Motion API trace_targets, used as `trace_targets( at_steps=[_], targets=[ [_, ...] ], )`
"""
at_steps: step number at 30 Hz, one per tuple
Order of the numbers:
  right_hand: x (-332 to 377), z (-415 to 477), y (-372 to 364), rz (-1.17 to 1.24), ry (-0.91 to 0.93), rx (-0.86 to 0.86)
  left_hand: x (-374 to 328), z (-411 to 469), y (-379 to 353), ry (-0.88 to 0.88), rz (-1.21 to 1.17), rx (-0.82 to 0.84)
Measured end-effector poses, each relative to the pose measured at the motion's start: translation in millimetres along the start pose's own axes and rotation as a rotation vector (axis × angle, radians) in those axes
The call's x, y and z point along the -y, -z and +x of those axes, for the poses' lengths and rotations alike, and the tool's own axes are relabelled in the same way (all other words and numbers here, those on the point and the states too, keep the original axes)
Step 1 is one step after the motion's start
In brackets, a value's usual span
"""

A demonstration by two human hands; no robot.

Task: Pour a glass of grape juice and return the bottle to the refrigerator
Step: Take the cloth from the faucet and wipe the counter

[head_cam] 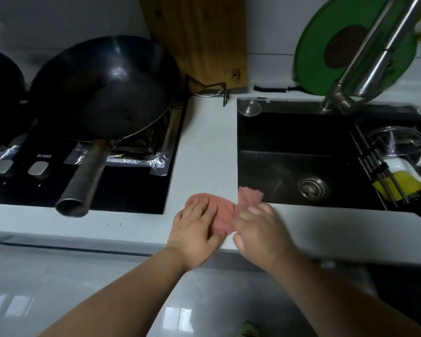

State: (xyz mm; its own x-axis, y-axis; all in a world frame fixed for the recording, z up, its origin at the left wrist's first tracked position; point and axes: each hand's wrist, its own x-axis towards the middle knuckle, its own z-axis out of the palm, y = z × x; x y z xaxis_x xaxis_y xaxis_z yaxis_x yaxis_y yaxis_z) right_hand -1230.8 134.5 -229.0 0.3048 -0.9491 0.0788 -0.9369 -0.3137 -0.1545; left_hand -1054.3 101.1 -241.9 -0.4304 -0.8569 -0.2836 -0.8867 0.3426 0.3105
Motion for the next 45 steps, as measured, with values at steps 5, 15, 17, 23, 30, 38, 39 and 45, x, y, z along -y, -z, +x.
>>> trace_targets(
  at_steps=[5, 15, 17, 23, 30, 38, 39, 45],
  targets=[
    [24, -26, -8, 0.057, -0.022, -0.017, -2, -28, -5, -0.02, -0.115, -0.156],
    [12, 3, -30, 0.03, -0.13, 0.293, -2, 34, -9, 0.12, 0.138, 0.014],
    [4, 17, -32, 0.013, -0.146, 0.309, -4, 47, -8, 0.125, 0.144, -0.004],
    [-23, 67, -32, 0.185, -0.245, 0.395, -4, 104, 9, 0.131, 0.138, -0.01],
    [-53, 120, -44, 0.302, -0.294, 0.314, 3, 175, 32, 0.088, 0.177, -0.014],
    [-87, 168, -38, 0.375, -0.321, 0.288, 2, 229, 47, 0.091, 0.111, -0.063],
    [-89, 171, -35, 0.387, -0.316, 0.277, 2, 232, 49, 0.087, 0.089, -0.07],
    [-96, 158, -10, 0.455, -0.431, 0.301, -6, 213, 59, -0.011, -0.062, -0.041]
  ],
)
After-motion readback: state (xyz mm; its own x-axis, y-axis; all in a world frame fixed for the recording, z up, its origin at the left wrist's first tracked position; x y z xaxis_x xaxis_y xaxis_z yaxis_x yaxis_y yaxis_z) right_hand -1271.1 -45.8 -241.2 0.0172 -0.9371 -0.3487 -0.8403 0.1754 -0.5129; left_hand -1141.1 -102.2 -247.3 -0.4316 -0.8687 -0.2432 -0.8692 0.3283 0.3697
